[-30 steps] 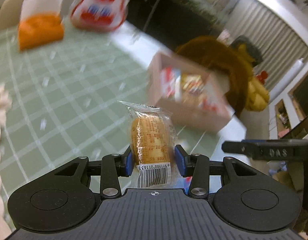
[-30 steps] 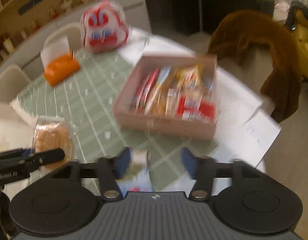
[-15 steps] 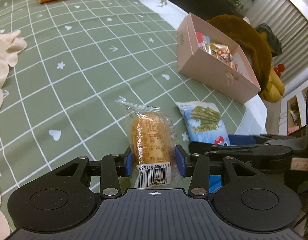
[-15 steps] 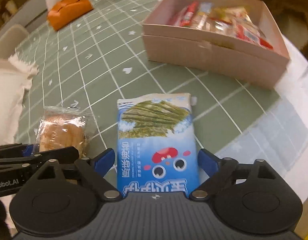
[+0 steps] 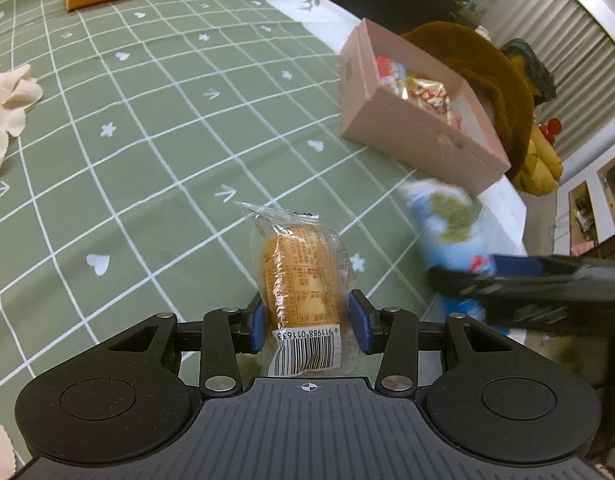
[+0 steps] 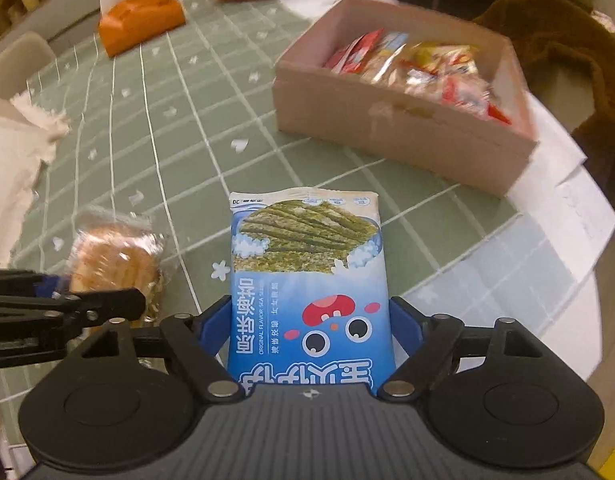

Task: Organize snacks
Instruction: 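Carry the bread packet and seaweed bag into the pink box and open both grippers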

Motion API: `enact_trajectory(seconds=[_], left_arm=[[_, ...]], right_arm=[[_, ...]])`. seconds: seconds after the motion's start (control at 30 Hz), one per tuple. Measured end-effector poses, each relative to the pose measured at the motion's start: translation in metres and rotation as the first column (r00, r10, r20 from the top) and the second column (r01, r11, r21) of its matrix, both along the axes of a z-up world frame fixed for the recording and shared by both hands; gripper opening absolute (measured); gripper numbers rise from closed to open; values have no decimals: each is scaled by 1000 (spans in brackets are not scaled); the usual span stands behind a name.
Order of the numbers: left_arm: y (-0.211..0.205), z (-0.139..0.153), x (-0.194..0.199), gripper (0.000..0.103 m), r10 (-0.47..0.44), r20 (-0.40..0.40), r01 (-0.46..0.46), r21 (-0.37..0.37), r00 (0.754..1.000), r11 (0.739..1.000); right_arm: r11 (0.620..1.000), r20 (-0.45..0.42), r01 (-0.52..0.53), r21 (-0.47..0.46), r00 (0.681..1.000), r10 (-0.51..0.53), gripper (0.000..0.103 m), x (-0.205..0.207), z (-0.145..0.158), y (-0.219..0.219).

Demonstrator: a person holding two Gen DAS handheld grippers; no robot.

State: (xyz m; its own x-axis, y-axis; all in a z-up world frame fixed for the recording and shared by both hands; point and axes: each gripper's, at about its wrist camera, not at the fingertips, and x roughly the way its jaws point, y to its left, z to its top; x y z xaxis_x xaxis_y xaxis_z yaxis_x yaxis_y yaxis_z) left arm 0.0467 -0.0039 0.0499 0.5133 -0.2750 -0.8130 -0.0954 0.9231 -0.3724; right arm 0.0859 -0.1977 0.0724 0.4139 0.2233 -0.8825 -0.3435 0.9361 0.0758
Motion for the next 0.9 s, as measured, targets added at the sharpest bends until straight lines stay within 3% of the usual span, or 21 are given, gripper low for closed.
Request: enact_trajectory(seconds=[0.13, 0.27, 0.4, 0.5, 0.6, 0.73, 0.9], left_arm=[[-1, 44, 19, 47, -12, 128, 18, -47, 992, 999], [-10, 105, 64, 47, -49, 258, 68, -63, 965, 996], [-38, 139, 134, 47, -138, 313, 148, -7, 940, 989], [-56, 120, 199, 51, -184, 272, 212, -79, 945, 974], [-70, 77, 241, 51, -166, 151, 171, -15, 974, 985], [-61, 54, 240, 51, -142, 162, 161, -109, 977, 981], [-34, 51, 211, 51, -76, 198, 95, -88, 977, 992]], right_arm=[[995, 143, 31, 96, 989, -45, 81, 9, 74, -29], [985, 316, 50, 164, 943, -100, 81, 32, 156, -54], [981, 396, 72, 179, 908, -138, 81, 63, 195, -69], [981, 412, 95, 172, 897, -160, 81, 88, 199, -77], [972, 351, 134, 194, 916, -196, 83, 114, 185, -87], [938, 237, 198, 285, 933, -269, 84, 137, 154, -105], [921, 86, 252, 297, 953, -289, 84, 181, 103, -94]])
